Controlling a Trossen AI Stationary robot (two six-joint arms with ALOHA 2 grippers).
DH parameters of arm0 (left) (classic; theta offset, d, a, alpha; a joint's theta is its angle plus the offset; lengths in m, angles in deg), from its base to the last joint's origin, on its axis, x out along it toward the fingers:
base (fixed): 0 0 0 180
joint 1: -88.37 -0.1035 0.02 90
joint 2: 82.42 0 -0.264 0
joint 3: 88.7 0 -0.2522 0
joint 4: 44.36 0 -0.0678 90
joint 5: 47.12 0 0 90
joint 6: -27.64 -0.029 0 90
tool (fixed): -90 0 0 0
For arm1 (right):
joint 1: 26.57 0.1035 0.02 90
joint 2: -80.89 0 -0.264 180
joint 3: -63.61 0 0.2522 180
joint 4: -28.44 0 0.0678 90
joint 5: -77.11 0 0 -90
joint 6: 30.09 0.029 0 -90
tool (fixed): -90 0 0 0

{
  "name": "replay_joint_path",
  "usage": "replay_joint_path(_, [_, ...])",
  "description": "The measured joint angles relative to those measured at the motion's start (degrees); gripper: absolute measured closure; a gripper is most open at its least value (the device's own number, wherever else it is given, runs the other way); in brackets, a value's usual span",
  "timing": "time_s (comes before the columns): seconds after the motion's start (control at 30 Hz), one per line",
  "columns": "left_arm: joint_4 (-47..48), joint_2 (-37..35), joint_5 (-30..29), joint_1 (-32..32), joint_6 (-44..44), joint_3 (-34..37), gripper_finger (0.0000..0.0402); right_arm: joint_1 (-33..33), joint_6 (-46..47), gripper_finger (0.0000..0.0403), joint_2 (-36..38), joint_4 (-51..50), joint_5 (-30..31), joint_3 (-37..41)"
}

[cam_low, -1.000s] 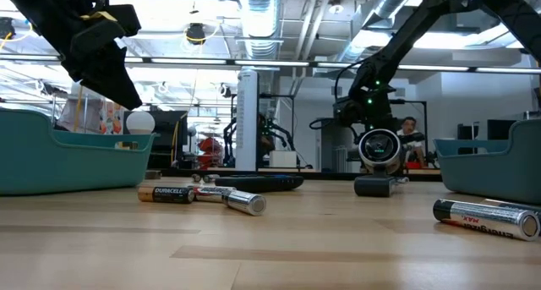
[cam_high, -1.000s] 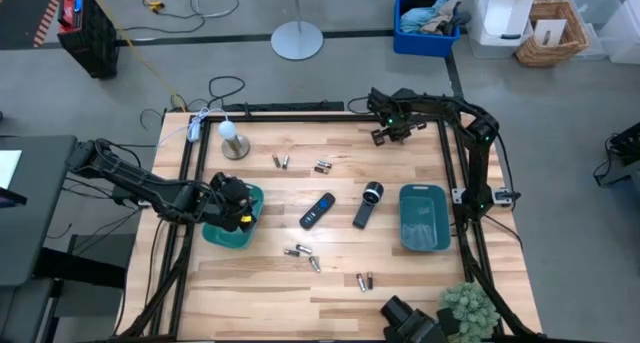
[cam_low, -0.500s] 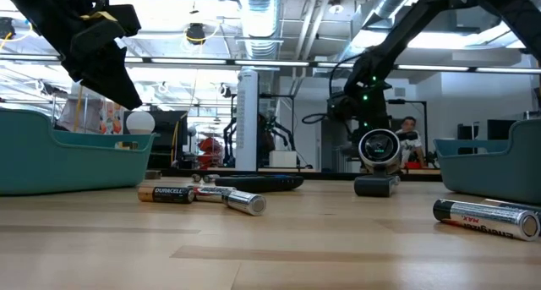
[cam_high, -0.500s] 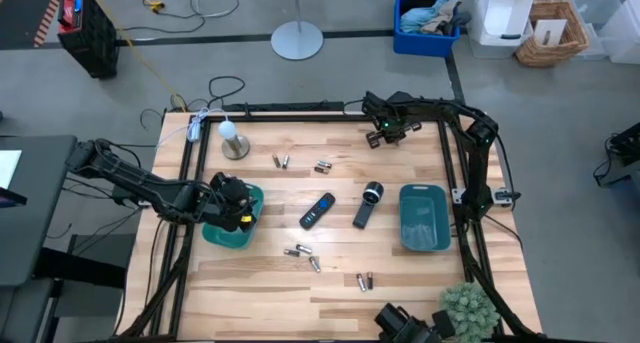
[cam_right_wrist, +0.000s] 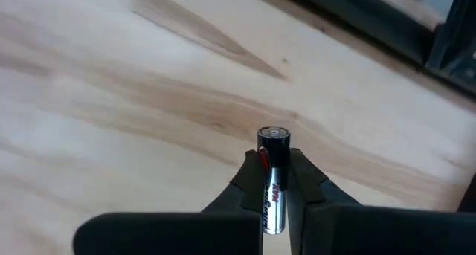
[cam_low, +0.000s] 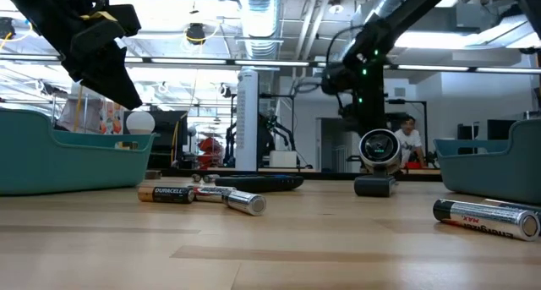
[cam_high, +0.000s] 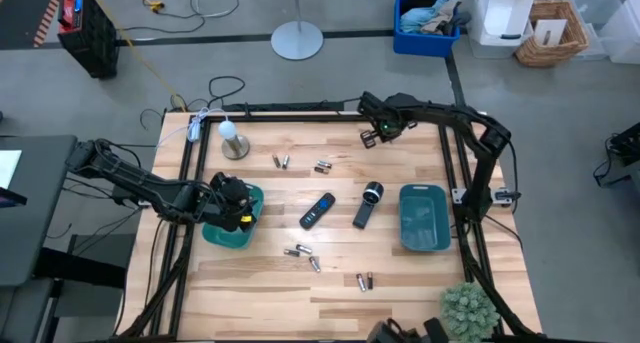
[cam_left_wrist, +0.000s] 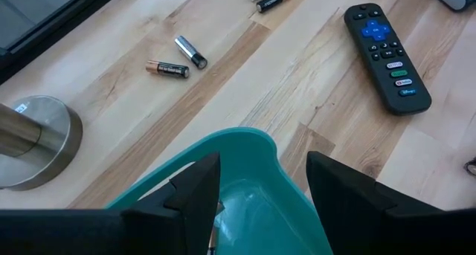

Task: Sort batteries
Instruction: Put the silver battery into the blue bin

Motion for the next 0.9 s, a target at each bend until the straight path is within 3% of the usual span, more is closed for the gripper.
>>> replay_joint_path(0.4, [-0.3, 0.0, -1.2, 0.0, -0.5, 0.0, 0.0207, 12.6, -1.3, 0.0377, 12.2, 3.4, 0.0, 0.2])
replay_joint_path(0.9, [-7.2, 0.0, -1.4, 0.0, -5.3, 0.0, 0.0207, 32.5, 1.4, 0.0377, 27.6, 11.6, 0.4, 9.1])
